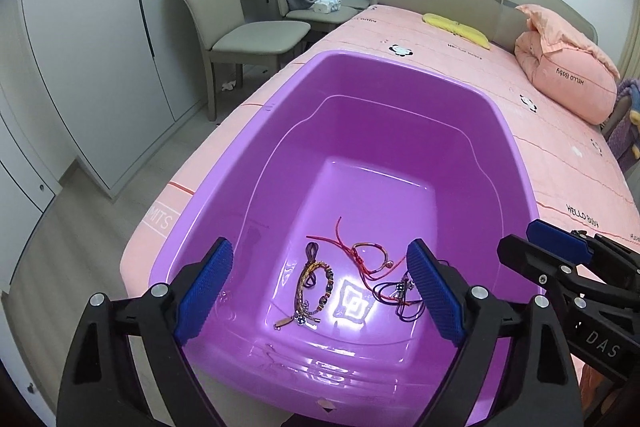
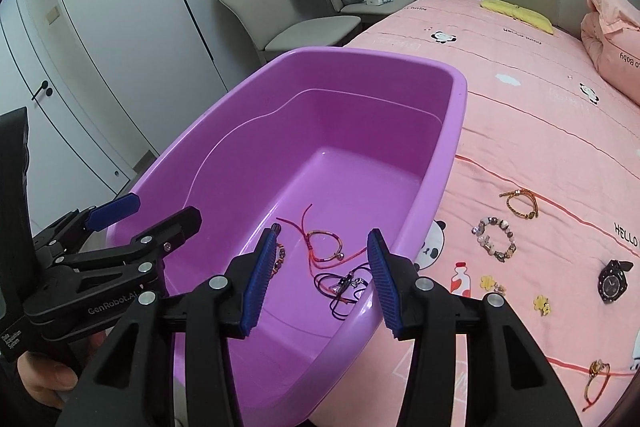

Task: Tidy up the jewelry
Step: 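Move both tools back from the tub toward the bed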

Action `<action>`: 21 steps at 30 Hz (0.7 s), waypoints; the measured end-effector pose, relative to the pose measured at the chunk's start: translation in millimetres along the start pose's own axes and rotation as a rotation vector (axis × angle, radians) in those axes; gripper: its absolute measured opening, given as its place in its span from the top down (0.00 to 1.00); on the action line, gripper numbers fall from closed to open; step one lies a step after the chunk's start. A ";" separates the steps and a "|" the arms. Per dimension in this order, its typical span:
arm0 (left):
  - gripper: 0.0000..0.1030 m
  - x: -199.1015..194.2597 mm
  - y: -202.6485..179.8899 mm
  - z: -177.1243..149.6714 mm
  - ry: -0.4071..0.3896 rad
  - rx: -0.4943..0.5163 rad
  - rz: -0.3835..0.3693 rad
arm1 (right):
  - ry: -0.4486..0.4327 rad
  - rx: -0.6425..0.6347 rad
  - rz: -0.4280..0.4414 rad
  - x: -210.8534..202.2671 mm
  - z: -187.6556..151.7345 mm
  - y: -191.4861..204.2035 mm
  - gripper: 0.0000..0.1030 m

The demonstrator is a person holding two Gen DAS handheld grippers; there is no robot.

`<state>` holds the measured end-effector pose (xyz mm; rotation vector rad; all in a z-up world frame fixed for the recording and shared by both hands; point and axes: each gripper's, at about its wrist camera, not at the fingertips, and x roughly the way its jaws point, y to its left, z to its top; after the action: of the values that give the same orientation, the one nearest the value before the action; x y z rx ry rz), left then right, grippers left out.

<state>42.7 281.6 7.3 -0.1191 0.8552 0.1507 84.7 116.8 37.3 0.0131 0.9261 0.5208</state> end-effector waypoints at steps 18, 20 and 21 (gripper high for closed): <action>0.12 -24.3 -5.5 -13.8 -0.027 -0.063 0.007 | -0.031 0.027 0.025 -29.6 -17.6 -9.1 0.50; 0.12 -27.7 -7.5 -16.3 -0.027 -0.068 0.008 | -0.033 0.029 0.024 -34.6 -21.7 -11.6 0.50; 0.12 -29.5 -9.1 -17.6 -0.028 -0.069 0.011 | -0.035 0.034 0.022 -37.5 -24.4 -13.7 0.49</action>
<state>12.2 267.3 18.6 -0.1764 0.8231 0.1921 53.5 83.4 47.7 0.0633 0.9019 0.5239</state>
